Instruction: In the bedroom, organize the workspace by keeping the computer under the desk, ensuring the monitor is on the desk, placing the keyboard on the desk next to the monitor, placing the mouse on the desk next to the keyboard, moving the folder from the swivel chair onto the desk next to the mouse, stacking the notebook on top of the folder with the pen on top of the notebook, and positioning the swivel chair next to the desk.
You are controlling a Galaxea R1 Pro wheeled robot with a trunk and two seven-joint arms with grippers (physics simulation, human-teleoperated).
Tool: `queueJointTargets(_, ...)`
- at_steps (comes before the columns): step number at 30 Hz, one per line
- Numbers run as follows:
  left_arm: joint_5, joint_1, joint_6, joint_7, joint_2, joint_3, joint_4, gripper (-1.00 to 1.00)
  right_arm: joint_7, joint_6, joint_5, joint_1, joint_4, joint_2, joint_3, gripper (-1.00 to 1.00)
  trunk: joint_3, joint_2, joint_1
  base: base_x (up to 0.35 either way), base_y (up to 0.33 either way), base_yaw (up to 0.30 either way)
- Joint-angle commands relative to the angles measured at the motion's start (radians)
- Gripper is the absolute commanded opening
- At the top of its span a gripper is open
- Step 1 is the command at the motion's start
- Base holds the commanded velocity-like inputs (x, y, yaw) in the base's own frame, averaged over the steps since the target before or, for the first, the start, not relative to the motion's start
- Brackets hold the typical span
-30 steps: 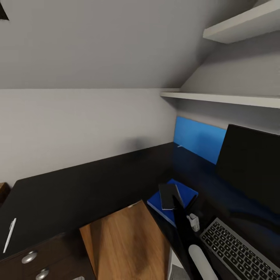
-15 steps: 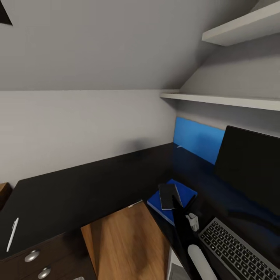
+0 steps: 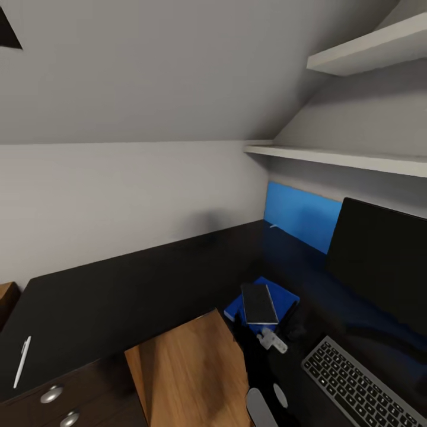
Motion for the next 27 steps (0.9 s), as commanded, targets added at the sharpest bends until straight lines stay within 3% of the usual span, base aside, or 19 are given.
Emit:
queueJointTargets(1, 0.01, 0.0, 0.007, -0.004, -0.001, 0.004, -0.001, 1.0, -0.017, -0.009, 0.007, -0.002, 0.022, 0.002, 0.01, 1.0, 0.002, 0.007, -0.004, 0.0, 0.0, 0.0)
queueJointTargets(4, 0.01, 0.0, 0.007, -0.003, 0.0, 0.004, 0.0, 1.0, -0.033, -0.011, 0.026, -0.003, 0.052, 0.005, 0.017, 1.0, 0.012, 0.028, -0.015, 0.0, 0.0, 0.0)
queueJointTargets(9, 0.01, 0.0, 0.007, -0.003, 0.005, 0.004, 0.001, 1.0, -0.159, 0.029, 0.089, -0.011, 0.068, 0.007, 0.056, 1.0, 0.027, 0.063, -0.035, 0.0, 0.0, 0.0)
queueJointTargets(10, 0.011, 0.0, 0.007, -0.003, 0.005, 0.004, 0.001, 1.0, -0.223, 0.07, 0.133, -0.013, 0.068, 0.009, 0.084, 1.0, 0.031, 0.07, -0.038, 0.0, 0.0, 0.0)
queueJointTargets(12, 0.011, 0.0, 0.007, -0.002, 0.006, 0.004, 0.001, 1.0, -0.3, 0.124, 0.185, -0.018, 0.068, 0.016, 0.112, 1.0, 0.037, 0.084, -0.046, 0.0, 0.0, 0.0)
queueJointTargets(13, 0.011, 0.0, 0.007, -0.002, 0.006, 0.004, 0.001, 1.0, -0.384, 0.186, 0.235, -0.025, 0.068, 0.016, 0.132, 1.0, 0.04, 0.091, -0.05, 0.0, 0.0, 0.0)
queueJointTargets(14, 0.011, 0.0, 0.007, -0.002, 0.006, 0.004, 0.001, 1.0, -0.524, 0.282, 0.312, -0.034, 0.066, 0.016, 0.153, 1.0, 0.043, 0.098, -0.054, 0.0, 0.0, 0.0)
queueJointTargets(15, 0.01, 0.0, 0.007, -0.002, 0.006, 0.004, 0.001, 1.0, -0.566, 0.302, 0.333, -0.037, 0.057, 0.016, 0.157, 1.0, 0.046, 0.105, -0.058, 0.0, 0.0, 0.0)
queueJointTargets(18, 0.01, 0.0, 0.007, -0.002, 0.006, 0.004, 0.001, 1.0, -0.612, 0.306, 0.353, -0.039, 0.023, 0.016, 0.163, 1.0, 0.056, 0.126, -0.069, 0.0, 0.0, 0.0)
queueJointTargets(25, 0.01, 0.0, 0.007, -0.002, 0.006, 0.004, 0.001, 1.0, -0.64, 0.292, 0.364, -0.039, -0.033, 0.016, 0.18, 1.0, 0.056, 0.126, -0.069, 0.0, 0.0, 0.0)
queueJointTargets(26, 0.01, 0.0, 0.007, -0.002, 0.006, 0.004, 0.001, 1.0, -0.642, 0.291, 0.365, -0.039, -0.041, 0.016, 0.187, 1.0, 0.056, 0.126, -0.069, 0.0, 0.0, 0.0)
queueJointTargets(27, 0.01, 0.0, 0.007, -0.002, 0.006, 0.004, 0.001, 1.0, -0.645, 0.289, 0.366, -0.038, -0.062, 0.016, 0.222, 1.0, 0.056, 0.126, -0.069, 0.0, 0.0, 0.0)
